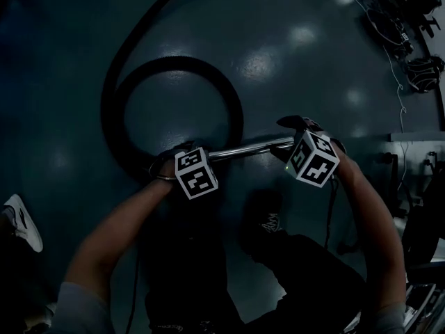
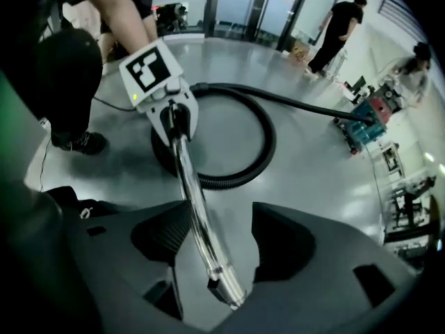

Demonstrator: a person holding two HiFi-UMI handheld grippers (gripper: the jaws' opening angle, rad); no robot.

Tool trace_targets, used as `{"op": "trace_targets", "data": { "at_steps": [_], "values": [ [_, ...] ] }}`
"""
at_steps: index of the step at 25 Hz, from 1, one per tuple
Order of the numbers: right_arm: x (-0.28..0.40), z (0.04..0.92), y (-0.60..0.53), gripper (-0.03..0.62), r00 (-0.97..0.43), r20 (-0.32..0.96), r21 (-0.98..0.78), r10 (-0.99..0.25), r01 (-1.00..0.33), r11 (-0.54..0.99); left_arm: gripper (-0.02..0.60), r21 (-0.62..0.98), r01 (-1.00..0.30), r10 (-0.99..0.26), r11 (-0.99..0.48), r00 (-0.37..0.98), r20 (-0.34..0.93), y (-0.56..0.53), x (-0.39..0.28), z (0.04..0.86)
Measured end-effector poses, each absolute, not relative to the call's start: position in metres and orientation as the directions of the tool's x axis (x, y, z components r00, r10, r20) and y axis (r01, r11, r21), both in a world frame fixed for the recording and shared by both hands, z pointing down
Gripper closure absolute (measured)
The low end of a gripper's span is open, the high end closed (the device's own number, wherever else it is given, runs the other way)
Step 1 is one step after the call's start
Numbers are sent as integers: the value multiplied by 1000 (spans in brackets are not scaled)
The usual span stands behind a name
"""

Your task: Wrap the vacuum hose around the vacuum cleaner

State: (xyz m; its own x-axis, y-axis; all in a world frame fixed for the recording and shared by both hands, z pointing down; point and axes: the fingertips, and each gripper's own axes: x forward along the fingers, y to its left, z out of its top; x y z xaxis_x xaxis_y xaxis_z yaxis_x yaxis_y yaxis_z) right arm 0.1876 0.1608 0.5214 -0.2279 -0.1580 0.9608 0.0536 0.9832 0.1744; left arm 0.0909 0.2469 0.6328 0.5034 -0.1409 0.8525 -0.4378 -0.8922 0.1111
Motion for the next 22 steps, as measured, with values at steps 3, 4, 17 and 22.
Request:
{"op": "trace_targets", "data": {
  "at_steps": [3,4,17,22],
  "values": [
    [187,504,130,333,-349,920,140,-176,-126,982,403,98,-454,-136,-886,456,880,229,86,643],
    [183,503,127,333,-391,906,103,-165,-176,979,403,95,-460,-134,-883,441,887,225,83,644],
    [163,590,155,336,-739,673,-552,-6,-508,661,403,186,-633,-161,-751,449,879,173,95,626],
    [149,596,110,335,-830,537,-711,-154,-543,447,403,172,-710,-232,-683,434,871,152,100,629]
  ]
}}
